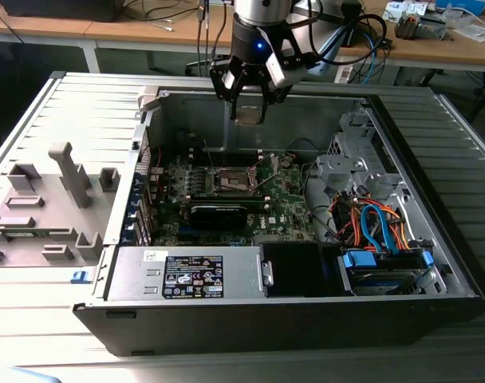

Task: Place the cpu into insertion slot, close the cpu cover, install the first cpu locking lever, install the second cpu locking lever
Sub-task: 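Place the cpu into insertion slot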

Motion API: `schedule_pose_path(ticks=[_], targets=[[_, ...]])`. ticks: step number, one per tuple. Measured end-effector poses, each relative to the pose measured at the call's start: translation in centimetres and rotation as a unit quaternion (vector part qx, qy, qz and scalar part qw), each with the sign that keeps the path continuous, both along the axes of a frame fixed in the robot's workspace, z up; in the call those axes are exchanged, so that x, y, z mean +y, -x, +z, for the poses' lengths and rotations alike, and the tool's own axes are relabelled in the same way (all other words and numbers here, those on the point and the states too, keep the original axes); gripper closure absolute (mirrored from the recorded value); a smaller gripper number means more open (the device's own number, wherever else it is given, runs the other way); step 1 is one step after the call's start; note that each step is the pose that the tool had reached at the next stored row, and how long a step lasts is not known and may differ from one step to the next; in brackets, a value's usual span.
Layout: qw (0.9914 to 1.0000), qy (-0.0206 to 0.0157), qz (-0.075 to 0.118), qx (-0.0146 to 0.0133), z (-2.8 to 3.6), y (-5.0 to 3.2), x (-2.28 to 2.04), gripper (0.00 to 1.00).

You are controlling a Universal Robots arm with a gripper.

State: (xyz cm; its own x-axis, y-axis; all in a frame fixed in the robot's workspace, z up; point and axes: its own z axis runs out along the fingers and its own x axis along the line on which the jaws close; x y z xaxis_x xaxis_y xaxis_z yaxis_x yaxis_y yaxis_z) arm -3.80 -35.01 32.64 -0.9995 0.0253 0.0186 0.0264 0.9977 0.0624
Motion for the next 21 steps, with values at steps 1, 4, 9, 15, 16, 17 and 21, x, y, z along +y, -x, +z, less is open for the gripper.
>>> schedule_pose_path(ticks=[1,4,9,15,16,17,21], targets=[[1.0,0.0002,0.0,0.0,-0.01,0.0,0.0,0.45],[1.0,0.0007,0.0,0.0,-0.05,0.0,0.0,0.45],[1.0,0.0008,0.0,0.0,-0.1,0.01,0.0,0.45],[1.0,0.0008,0.0,0.0,-0.13,0.03,0.0,0.45],[1.0,0.0008,0.0,0.0,-0.13,0.03,0.0,0.45],[1.0,0.0008,0.0,0.0,-0.14,0.03,0.0,0.45],[1.0,0.0008,0.0,0.0,-0.14,0.04,0.0,0.45]])
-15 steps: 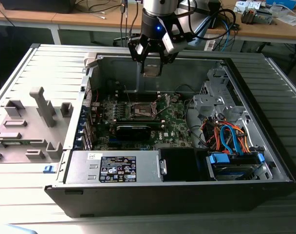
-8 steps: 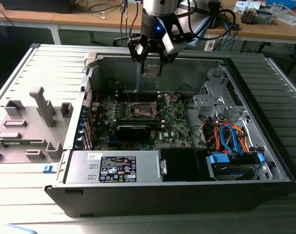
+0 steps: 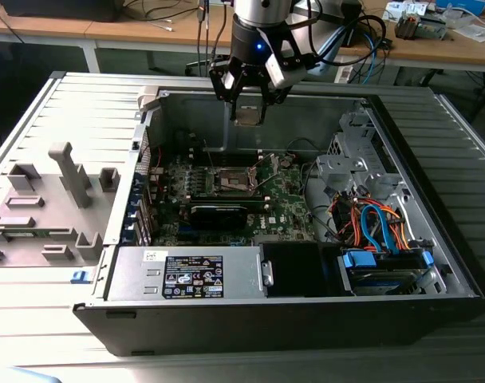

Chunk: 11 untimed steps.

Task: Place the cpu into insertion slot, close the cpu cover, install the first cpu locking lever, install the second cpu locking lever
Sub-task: 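Place the cpu into insertion slot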

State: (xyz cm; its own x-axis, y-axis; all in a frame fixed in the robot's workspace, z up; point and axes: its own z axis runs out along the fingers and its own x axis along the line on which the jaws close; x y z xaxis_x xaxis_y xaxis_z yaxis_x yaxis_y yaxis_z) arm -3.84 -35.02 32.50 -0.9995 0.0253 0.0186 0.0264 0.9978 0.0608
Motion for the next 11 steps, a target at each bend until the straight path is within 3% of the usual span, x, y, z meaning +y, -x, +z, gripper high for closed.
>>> schedule_pose_path(ticks=[11], targets=[[1.0,0.0,0.0,0.0,-0.19,0.09,-0.01,0.45]])
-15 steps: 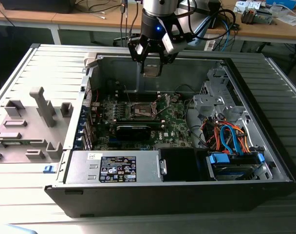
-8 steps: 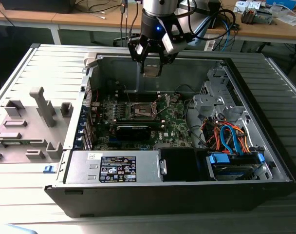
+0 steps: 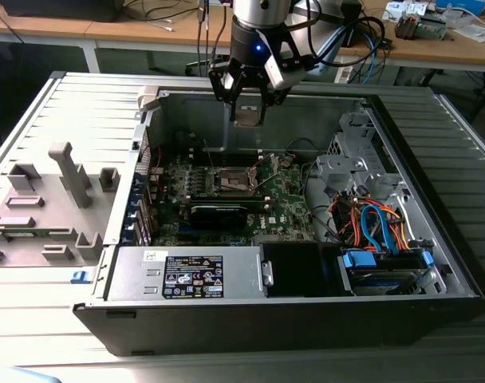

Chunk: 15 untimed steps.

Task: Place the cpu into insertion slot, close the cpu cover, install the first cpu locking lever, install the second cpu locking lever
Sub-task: 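Place the cpu into insertion slot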

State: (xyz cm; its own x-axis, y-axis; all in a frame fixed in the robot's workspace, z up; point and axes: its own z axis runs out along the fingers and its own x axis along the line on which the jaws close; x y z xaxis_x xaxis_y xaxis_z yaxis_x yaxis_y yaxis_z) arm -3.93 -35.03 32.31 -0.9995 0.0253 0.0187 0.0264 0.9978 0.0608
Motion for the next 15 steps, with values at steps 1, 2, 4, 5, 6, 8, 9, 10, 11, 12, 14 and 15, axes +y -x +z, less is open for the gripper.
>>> schedule_pose_path(ticks=[1,2,4,5,6,8,9,10,11,12,14,15], targets=[[1.0,0.0,0.0,0.0,-0.01,0.0,0.0,0.45],[1.0,0.0,0.0,0.0,-0.02,0.0,0.0,0.45],[1.0,0.0,0.0,0.0,-0.04,0.0,0.0,0.45],[1.0,0.0,0.0,0.0,-0.07,0.0,0.0,0.45],[1.0,-0.0001,0.0,-0.0001,-0.08,0.0,0.0,0.45],[1.0,0.0,0.0,0.0,-0.11,0.01,-0.03,0.45],[1.0,0.0,0.0,-0.0001,-0.13,0.02,-0.05,0.45],[1.0,0.0002,0.0,0.0,-0.14,0.04,-0.13,0.45],[1.0,0.0002,0.0,0.0,-0.17,0.05,-0.25,0.45],[1.0,0.0002,0.0,0.0,-0.18,0.05,-0.34,0.45],[1.0,0.0002,0.0,0.0,-0.23,0.1,-0.48,0.45],[1.0,0.0001,0.0,0.0,-0.24,0.11,-0.53,0.45]])
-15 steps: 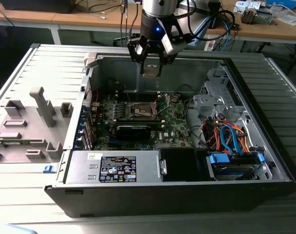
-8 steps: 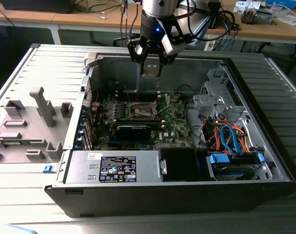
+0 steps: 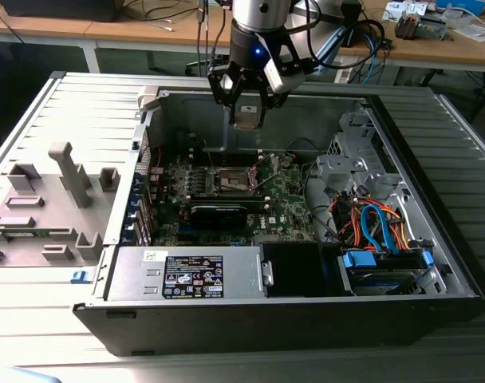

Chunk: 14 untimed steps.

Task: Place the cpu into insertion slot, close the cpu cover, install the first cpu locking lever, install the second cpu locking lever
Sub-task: 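Place the cpu into insertion slot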

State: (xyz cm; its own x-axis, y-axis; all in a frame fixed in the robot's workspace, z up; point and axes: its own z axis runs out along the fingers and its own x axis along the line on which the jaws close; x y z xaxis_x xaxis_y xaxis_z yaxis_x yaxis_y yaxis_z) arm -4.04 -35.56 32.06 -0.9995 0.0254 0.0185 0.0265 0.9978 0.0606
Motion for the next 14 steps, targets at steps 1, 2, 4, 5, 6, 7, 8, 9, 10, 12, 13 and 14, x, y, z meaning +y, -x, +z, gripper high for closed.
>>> schedule_pose_path(ticks=[1,2,4,5,6,7,8,9,10,12,13,14], targets=[[1.0,0.0,0.0,0.0,-0.01,0.01,-0.05,0.45],[1.0,0.0,0.0,0.0,-0.03,0.03,-0.1,0.45],[1.0,0.0,0.0,0.0,-0.06,0.04,-0.16,0.45],[1.0,0.0,0.0,0.0,-0.07,0.05,-0.19,0.45],[1.0,0.0,0.0,0.0,-0.08,0.06,-0.21,0.45],[1.0,0.0,0.0,0.0,-0.11,0.07,-0.25,0.45],[1.0,0.0,0.0,0.0,-0.13,0.08,-0.3,0.45],[1.0,0.0001,0.0,0.0,-0.14,0.09,-0.32,0.45],[1.0,0.0,0.0,0.0,-0.15,0.1,-0.33,0.45],[1.0,0.0001,0.0,0.0,-0.39,0.13,-0.4,0.45],[1.0,0.0,0.0,0.0,-0.4,0.13,-0.4,0.45],[1.0,0.0001,0.0,0.0,-0.4,0.13,-0.4,0.45]])
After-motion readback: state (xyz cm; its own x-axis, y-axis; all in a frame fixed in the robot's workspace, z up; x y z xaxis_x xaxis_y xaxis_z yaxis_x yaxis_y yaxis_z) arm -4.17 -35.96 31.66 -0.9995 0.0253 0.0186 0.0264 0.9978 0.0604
